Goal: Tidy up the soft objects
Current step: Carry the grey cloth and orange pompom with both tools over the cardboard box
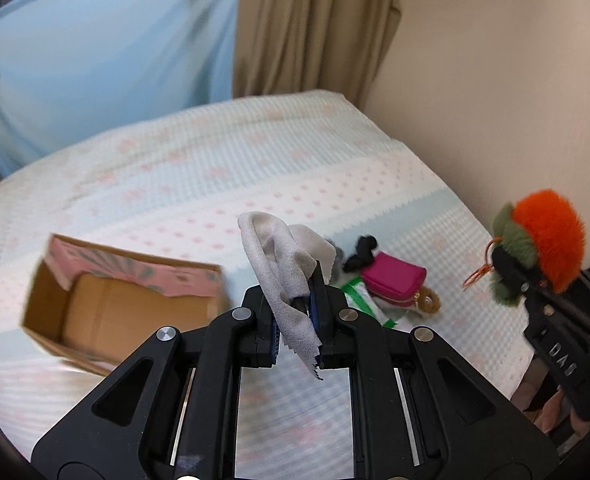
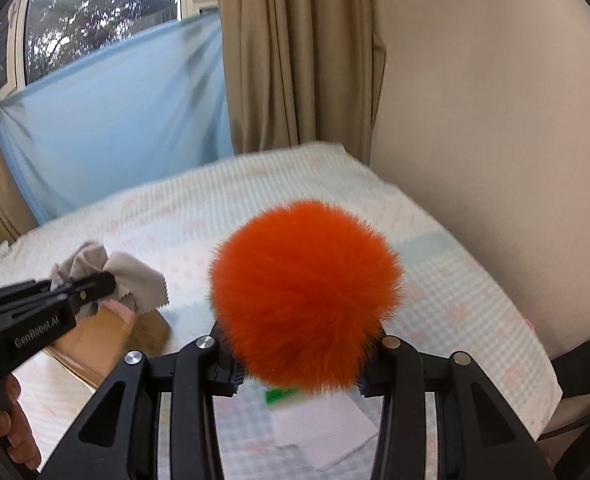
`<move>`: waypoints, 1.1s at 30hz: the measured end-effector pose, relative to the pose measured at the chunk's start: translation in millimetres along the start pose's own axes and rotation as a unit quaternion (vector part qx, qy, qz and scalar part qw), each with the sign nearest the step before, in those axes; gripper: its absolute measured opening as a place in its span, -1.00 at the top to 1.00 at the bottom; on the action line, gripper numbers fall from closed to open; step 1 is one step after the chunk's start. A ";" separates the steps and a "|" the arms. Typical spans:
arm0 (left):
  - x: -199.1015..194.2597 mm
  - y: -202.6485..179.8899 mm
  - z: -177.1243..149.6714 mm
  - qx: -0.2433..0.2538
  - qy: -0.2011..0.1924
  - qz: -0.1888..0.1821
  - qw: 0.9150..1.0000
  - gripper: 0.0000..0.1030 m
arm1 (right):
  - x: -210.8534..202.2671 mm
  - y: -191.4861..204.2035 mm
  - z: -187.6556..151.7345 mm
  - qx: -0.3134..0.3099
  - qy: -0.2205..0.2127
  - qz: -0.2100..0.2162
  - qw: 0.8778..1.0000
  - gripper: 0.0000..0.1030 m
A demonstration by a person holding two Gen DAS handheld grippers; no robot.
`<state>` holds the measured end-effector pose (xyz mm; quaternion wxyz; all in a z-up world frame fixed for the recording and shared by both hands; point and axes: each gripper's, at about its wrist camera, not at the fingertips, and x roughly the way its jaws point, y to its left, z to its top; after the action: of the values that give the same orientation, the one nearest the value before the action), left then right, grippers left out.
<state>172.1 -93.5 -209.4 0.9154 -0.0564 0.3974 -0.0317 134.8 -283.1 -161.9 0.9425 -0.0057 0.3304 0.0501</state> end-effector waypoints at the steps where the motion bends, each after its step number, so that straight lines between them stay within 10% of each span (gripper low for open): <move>1: -13.2 11.9 5.2 -0.003 -0.004 0.002 1.000 0.81 | -10.1 12.2 8.8 0.004 -0.006 0.001 1.000 0.27; 15: -84.8 188.4 35.9 -0.030 0.004 0.046 0.998 0.81 | -27.1 177.6 53.1 -0.011 -0.001 0.056 0.998 0.27; 33: 24.3 293.8 8.1 -0.076 0.139 0.073 0.985 0.81 | 86.3 273.8 -6.4 -0.070 0.129 0.117 0.982 0.27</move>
<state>198.4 196.0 -259.3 0.8443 -0.0920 0.5247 0.0585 171.0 -3.1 -214.6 0.8769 -0.0396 0.4433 0.1816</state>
